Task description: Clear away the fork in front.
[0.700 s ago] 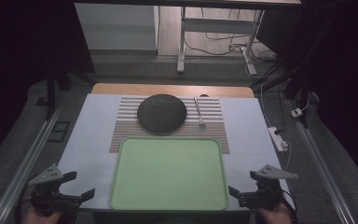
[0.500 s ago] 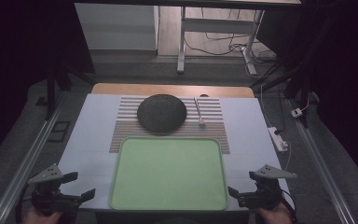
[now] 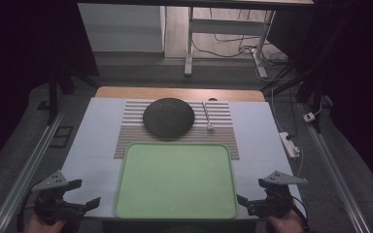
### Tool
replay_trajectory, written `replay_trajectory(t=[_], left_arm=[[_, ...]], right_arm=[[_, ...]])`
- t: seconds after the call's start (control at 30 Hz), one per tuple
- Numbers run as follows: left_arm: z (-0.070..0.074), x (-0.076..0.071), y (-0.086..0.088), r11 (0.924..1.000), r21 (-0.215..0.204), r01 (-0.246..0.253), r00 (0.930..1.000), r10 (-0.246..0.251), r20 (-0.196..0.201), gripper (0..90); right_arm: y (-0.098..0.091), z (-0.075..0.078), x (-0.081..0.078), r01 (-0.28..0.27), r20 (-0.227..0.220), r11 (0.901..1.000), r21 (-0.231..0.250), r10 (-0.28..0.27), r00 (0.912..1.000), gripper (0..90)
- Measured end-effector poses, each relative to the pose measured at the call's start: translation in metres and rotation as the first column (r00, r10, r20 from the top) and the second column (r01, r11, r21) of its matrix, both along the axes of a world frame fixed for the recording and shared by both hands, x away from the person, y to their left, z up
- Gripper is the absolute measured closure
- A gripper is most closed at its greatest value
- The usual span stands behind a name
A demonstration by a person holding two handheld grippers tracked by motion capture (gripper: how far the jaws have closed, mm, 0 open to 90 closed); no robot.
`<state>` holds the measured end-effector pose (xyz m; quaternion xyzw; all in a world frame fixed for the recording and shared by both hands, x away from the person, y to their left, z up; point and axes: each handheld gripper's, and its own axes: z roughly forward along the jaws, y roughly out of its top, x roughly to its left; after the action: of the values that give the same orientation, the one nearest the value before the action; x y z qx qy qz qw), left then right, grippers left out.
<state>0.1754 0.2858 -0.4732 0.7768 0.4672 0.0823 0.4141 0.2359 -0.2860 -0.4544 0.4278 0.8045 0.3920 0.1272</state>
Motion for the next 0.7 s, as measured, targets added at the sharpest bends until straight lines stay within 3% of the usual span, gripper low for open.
replay_trajectory(t=[0.2, 0.7], left_arm=[[0.0001, -0.0001, 0.0013, 0.9999, -0.008, -0.014, 0.9999, 0.014, -0.001, 0.1], [-0.0004, 0.0010, 0.0004, 0.9997, 0.004, -0.026, 0.9996, 0.026, -0.013, 1.0]], right_arm=[[-0.0015, 0.0010, -0.0004, 0.014, 0.006, 0.9998, 0.012, -0.014, 0.9999, 0.0], [0.0028, 0.0042, 0.0017, -0.004, 0.049, 0.9999, -0.014, 0.004, 0.9988, 0.0]])
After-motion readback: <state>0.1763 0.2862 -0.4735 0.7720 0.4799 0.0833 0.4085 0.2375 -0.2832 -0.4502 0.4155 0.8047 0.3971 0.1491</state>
